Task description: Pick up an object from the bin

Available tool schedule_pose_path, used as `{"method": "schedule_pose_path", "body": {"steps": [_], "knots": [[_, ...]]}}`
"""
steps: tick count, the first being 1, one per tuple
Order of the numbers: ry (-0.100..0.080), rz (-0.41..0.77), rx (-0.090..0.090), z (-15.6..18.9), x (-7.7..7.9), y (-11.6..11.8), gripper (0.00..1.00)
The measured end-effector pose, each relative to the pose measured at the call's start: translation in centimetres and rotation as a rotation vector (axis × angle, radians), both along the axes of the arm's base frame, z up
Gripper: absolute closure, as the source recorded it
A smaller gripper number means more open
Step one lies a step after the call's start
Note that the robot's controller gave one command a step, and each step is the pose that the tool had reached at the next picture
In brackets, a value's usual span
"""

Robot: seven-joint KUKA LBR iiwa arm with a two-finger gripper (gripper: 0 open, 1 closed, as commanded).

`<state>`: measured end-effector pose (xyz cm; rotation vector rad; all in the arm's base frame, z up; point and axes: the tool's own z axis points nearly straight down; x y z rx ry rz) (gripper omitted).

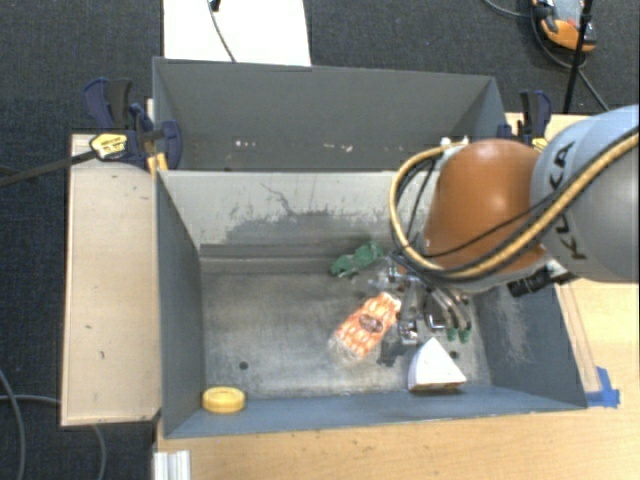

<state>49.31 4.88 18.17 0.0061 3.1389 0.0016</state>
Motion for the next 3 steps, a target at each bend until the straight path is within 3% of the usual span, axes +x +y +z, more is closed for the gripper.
{"method": "schedule_pose_path", "body": {"steps": [1, 2, 3], "knots": [[0.0, 0.0, 0.0, 0.0, 0.0, 0.0, 0.0], [-0.015, -0.06, 0.002, -10.6, 0.9, -2.4, 1.0], [-0.015, -0.06, 0.002, -10.6, 0.9, -2.4, 1.0]]}}
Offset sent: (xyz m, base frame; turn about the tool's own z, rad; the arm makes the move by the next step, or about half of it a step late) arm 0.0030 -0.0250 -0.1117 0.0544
